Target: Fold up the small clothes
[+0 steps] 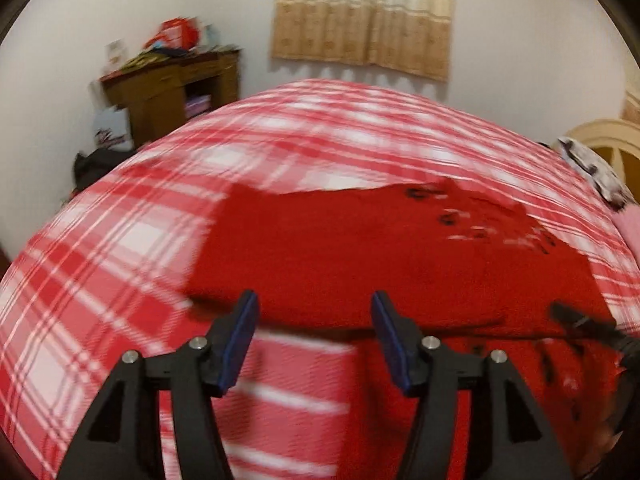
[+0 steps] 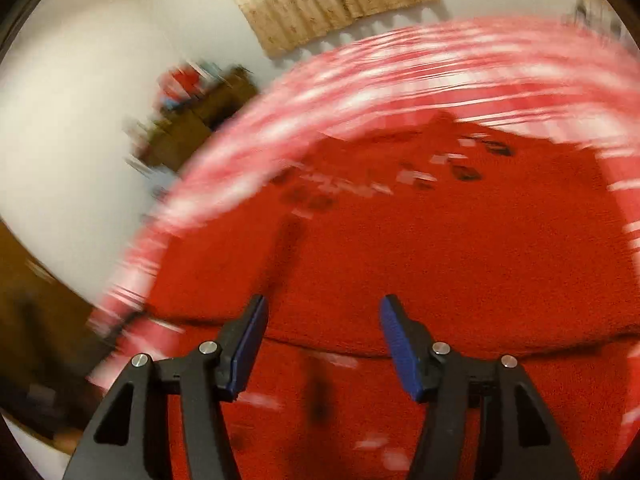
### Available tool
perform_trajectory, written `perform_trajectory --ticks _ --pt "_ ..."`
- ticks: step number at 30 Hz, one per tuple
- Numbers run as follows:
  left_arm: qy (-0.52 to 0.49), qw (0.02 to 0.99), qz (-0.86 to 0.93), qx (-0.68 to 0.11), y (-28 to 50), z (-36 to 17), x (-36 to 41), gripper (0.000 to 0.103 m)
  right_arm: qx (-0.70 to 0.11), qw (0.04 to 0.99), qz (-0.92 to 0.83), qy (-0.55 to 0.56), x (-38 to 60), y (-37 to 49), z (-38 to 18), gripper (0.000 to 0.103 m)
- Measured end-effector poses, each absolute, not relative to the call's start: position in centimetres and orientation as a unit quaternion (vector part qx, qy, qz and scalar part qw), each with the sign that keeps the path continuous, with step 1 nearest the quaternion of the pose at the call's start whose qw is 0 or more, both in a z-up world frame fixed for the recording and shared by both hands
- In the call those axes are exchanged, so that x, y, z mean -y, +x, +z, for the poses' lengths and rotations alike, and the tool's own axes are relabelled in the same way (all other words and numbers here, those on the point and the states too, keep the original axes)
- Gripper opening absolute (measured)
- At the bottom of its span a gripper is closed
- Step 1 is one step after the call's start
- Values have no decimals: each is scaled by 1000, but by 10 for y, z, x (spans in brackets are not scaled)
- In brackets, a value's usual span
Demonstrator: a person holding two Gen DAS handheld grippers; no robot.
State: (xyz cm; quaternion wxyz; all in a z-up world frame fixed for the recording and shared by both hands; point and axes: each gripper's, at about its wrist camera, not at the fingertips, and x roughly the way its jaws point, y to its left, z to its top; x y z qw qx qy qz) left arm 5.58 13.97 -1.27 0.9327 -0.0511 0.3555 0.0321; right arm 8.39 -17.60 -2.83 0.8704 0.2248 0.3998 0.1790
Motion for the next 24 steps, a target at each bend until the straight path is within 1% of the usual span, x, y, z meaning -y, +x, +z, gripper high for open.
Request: perform_trajectory --ticks 2,3,6,8,10,12,13,14,15,18,20,24 --pt "-66 927 63 -365 56 -21 -161 61 -403 855 205 254 169 95 -19 62" --pt "-77 921 78 -374 59 -26 -172 61 -407 854 205 251 163 101 -17 62" --pt "-103 915 89 -380 61 -35 -186 61 -416 869 184 195 136 120 -17 62" --pt "-107 915 90 -379 62 -38 -188 61 -427 872 179 158 114 134 -27 62" --pt "-103 912 93 -386 64 -44 -186 61 -444 866 183 143 100 143 -38 62" --pt "-101 912 92 -387 65 -45 -183 61 -443 872 174 114 84 146 -46 58" --pt "-103 912 91 -387 65 -45 -184 61 -434 880 169 92 78 145 -45 45" --pt "-107 912 88 -387 65 -45 -186 62 -434 882 173 65 68 144 -44 20" --pt "-113 912 83 -386 65 -46 -188 64 -438 879 177 56 65 146 -44 9" --pt "-125 913 77 -382 63 -46 -193 66 -431 883 182 44 61 146 -32 8" --pt "-121 913 80 -382 63 -45 -192 66 -411 890 192 47 62 145 -12 8" --pt "-133 913 71 -380 62 -41 -187 66 -345 910 221 64 65 140 55 8"
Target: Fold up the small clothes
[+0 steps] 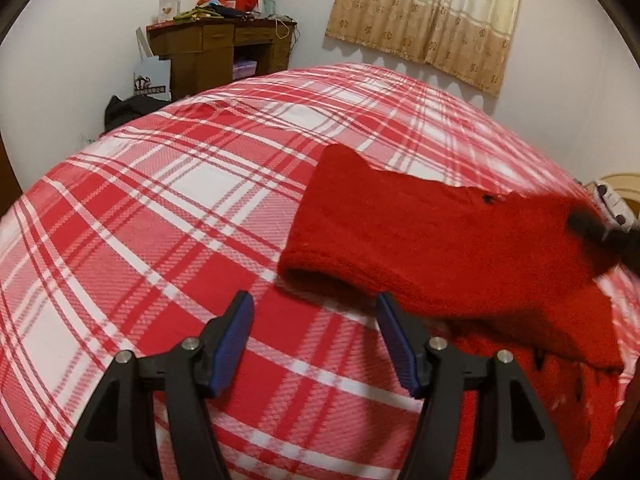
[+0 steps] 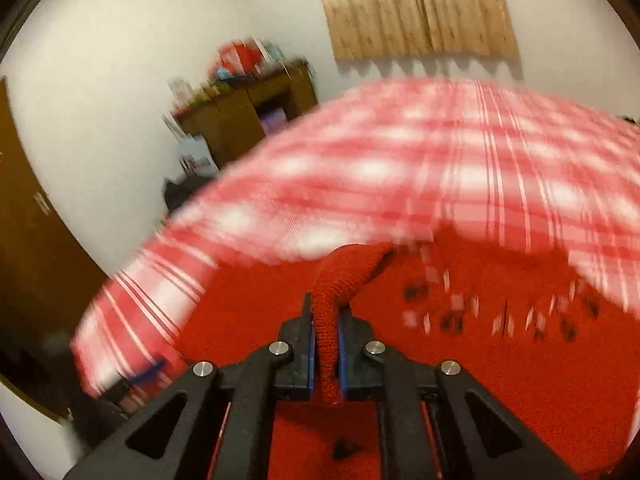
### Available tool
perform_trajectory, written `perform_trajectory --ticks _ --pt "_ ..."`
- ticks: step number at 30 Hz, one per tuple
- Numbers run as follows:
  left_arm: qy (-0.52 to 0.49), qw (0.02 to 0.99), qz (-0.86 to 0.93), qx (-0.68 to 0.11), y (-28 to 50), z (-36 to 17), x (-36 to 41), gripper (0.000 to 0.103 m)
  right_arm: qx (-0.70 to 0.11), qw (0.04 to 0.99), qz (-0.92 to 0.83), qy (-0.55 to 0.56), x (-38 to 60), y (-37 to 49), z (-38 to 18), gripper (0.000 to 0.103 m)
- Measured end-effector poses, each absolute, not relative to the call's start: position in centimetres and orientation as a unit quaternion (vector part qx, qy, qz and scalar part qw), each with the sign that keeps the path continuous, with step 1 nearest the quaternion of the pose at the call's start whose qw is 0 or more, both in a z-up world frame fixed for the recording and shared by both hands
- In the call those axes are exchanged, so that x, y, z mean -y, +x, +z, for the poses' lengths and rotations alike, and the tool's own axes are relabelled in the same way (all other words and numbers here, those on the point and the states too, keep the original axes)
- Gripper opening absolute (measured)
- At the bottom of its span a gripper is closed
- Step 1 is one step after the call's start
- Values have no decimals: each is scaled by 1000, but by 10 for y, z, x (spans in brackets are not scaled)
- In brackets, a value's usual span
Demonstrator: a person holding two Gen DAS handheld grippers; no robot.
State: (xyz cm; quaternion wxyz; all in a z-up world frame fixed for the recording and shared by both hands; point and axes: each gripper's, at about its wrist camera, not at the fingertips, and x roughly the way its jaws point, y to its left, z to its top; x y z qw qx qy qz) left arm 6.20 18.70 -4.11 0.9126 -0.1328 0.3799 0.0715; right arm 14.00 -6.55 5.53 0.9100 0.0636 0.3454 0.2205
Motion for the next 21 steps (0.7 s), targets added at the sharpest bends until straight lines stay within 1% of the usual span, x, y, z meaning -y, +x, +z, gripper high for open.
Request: perform_trajectory --ticks 5,8,10,11,16,19,21 --pt "-128 916 57 -375 64 -33 -170 66 -277 927 240 75 71 139 128 8" --pt "-126 918 46 -374 70 -29 -157 66 -247 937 237 70 79 132 152 8" --pt "-121 918 43 -375 75 -29 -148 73 -229 944 228 71 92 124 164 8" --pt "-116 919 47 -374 79 -30 -143 76 -221 947 221 72 100 120 168 8" --pt "-114 903 64 -408 93 -46 -139 76 -186 967 164 58 148 101 179 8" --pt "-108 905 64 -406 93 -46 -139 77 -202 969 127 63 184 101 164 8" --pt "-100 905 67 -409 93 -47 -137 77 -229 965 99 86 214 106 140 8"
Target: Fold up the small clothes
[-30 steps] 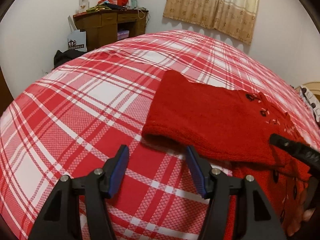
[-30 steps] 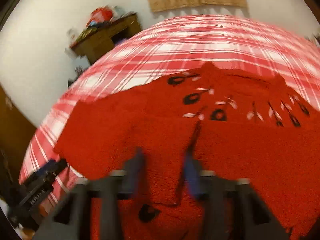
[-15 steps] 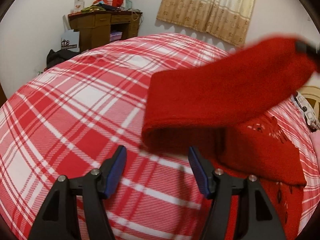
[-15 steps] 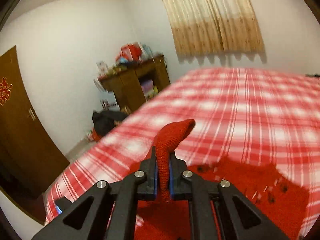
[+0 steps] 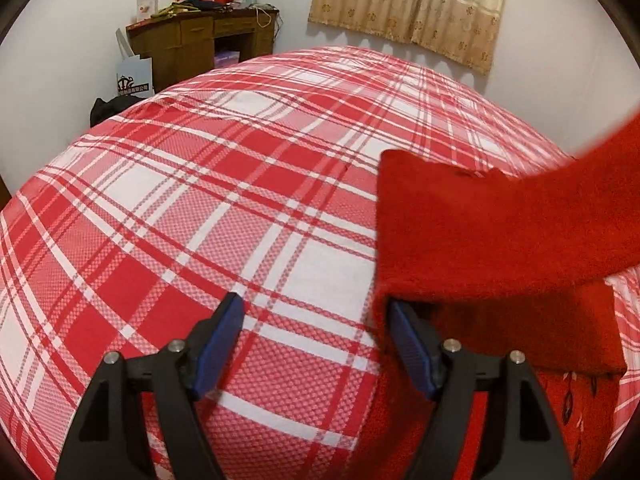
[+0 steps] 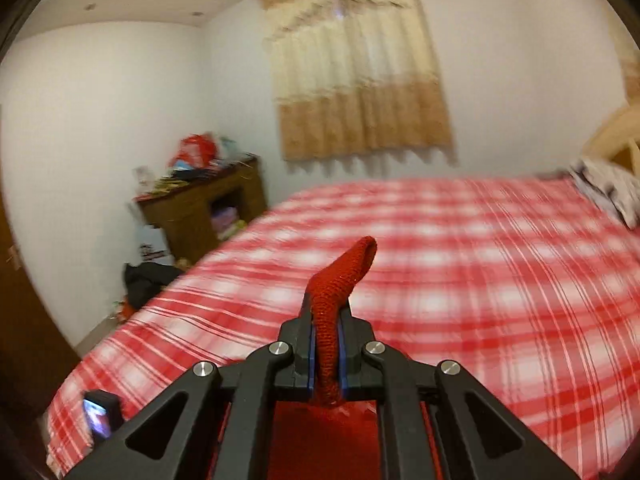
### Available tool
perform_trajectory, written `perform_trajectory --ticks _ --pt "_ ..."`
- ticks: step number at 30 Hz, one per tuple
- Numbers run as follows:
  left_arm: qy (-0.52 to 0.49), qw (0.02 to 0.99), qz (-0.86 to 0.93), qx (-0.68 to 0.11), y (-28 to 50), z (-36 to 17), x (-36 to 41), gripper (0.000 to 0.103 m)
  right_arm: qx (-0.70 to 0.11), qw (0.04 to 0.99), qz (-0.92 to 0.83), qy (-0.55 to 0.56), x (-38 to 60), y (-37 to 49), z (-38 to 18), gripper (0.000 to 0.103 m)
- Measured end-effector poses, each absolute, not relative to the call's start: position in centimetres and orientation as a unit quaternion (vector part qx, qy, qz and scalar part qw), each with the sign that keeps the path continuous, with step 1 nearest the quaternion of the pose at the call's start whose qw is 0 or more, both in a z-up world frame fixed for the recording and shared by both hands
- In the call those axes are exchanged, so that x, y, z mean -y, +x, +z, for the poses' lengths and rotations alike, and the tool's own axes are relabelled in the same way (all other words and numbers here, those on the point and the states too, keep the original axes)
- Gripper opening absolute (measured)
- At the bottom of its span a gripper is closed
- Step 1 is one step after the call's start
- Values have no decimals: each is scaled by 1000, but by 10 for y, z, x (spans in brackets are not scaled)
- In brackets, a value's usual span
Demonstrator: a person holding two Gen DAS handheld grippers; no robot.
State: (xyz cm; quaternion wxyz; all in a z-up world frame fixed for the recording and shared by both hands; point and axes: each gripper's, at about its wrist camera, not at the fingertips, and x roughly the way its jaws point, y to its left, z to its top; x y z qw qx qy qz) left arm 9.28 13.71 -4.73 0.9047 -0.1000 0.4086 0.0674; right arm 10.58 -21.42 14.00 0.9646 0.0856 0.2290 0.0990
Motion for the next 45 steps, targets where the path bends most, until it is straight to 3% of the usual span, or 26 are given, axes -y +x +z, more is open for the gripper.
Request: perform_trajectory --ticks 13,21,26,32,38,41,45 --pt "-72 903 82 -415 95 -50 -130 80 -424 894 13 143 294 120 -41 10" --pt "-67 909 70 -405 78 -37 -140 80 -405 901 -11 156 327 73 -26 26" --pt "-51 928 70 -362 70 -10 -141 81 -369 916 -42 152 338 55 -5 26" --pt "-18 934 44 -355 100 0 -102 81 -357 931 9 76 282 81 5 26" --pt "-9 915 56 -399 125 -32 -79 81 -419 905 4 72 263 121 -46 26" --pt "-11 913 59 -404 127 -44 -81 84 -405 910 8 87 267 118 -48 26" --pt "-33 908 73 -411 130 -45 -89 97 -394 911 25 123 279 112 -44 26"
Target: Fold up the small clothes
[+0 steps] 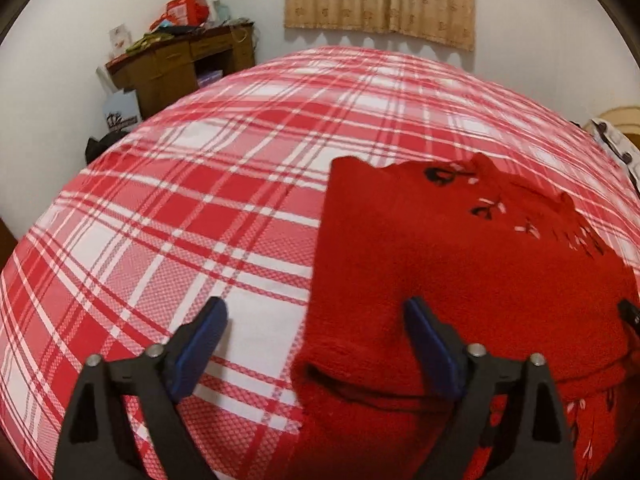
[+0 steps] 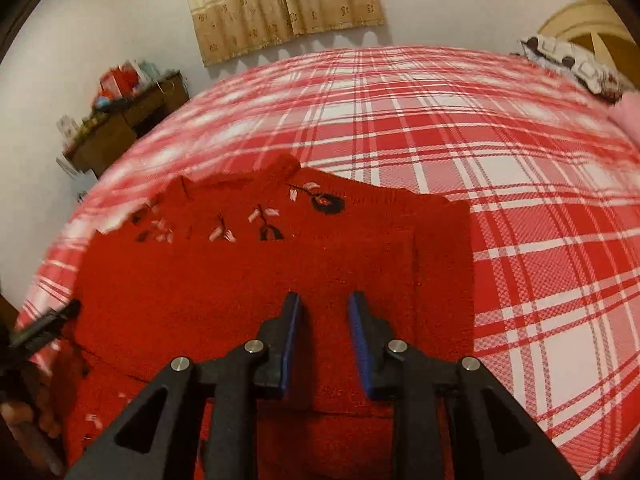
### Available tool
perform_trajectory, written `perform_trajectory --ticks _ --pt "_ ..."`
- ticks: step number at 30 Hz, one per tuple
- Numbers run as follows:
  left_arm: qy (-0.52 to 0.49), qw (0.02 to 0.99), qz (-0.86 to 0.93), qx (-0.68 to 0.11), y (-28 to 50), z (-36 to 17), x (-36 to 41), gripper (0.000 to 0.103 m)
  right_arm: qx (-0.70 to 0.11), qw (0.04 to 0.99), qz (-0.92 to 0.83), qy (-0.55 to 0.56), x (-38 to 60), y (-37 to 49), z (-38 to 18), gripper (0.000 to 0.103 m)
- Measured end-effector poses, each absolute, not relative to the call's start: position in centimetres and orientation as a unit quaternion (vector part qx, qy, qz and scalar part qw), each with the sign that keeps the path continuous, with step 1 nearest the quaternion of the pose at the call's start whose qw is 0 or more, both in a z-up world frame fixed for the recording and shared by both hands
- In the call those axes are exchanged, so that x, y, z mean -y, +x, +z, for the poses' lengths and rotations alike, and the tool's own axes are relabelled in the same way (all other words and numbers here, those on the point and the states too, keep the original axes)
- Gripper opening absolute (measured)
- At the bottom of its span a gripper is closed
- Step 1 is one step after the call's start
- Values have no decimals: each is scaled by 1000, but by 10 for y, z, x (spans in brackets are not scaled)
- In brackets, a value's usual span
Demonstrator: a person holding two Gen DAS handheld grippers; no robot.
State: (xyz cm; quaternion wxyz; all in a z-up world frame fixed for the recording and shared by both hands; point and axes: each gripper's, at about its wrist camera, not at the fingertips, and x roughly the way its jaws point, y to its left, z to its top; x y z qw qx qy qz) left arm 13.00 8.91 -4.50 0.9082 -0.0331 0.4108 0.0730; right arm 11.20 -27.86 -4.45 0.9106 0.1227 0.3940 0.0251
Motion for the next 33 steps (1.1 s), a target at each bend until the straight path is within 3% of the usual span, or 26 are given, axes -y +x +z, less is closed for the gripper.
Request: perform_trajectory --ticks 5,16,24,25,27,29,33 --pt "-60 907 61 -413 128 -48 -96 98 -339 925 -22 171 313 68 -21 26" --pt "-67 903 58 -420 125 -49 -96 99 -416 896 -11 151 326 27 -37 26" --pt "2 919 11 -394 51 -27 -112 99 -341 931 -4 133 348 -50 26 27" --pt "6 921 6 -389 40 -23 -116 98 -337 933 2 131 350 -59 33 29" --pt "5 925 -8 -379 14 -16 -129 99 -330 936 17 124 353 -80 46 41" --pt "-2 927 -17 -374 -7 -11 -139 99 -320 940 29 113 350 -99 55 60" --pt "5 926 -38 -375 -46 -8 -149 99 -319 942 62 89 337 -129 59 61"
